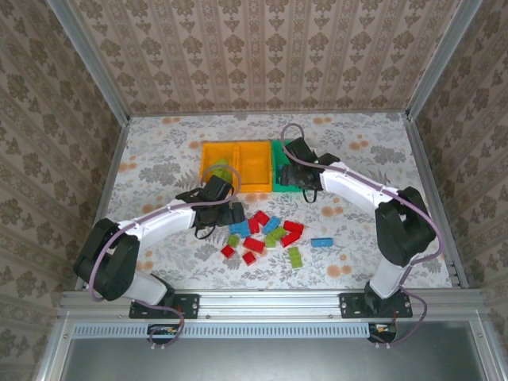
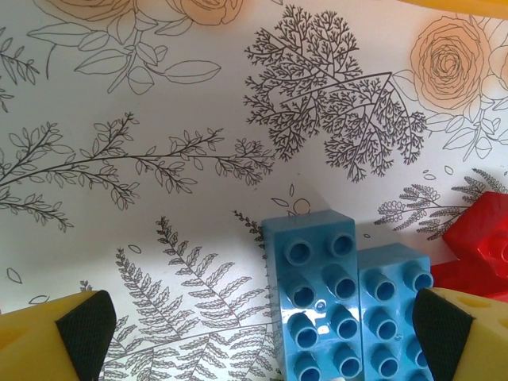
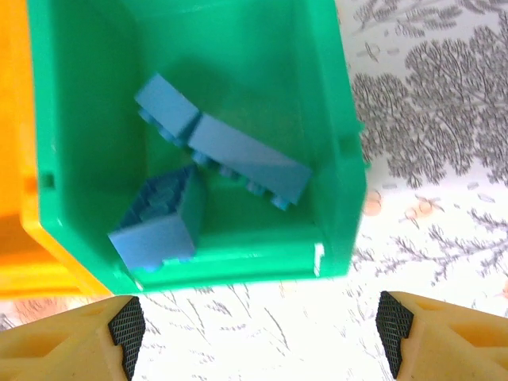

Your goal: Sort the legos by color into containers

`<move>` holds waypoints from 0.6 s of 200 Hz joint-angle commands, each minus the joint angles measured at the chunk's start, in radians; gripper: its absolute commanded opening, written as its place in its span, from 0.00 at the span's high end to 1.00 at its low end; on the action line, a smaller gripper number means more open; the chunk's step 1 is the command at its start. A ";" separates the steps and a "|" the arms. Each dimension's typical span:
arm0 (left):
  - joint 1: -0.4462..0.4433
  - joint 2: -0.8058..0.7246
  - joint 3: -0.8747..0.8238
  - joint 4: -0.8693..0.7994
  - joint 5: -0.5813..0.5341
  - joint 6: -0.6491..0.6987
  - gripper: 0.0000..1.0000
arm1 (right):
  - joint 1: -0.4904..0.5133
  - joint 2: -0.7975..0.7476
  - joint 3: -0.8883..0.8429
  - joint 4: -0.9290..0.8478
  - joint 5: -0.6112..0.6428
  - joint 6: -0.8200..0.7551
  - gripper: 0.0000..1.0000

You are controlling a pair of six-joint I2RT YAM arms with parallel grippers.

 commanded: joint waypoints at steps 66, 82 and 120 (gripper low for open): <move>-0.007 0.005 0.034 -0.024 -0.038 0.017 0.00 | 0.089 -0.395 -0.405 -0.162 0.025 0.113 0.15; -0.007 0.008 0.031 -0.015 -0.037 0.020 0.00 | 0.120 -0.447 -0.469 -0.160 0.031 0.149 0.12; -0.007 0.010 0.035 -0.016 -0.037 0.029 0.00 | 0.168 -0.451 -0.532 -0.165 0.023 0.200 0.11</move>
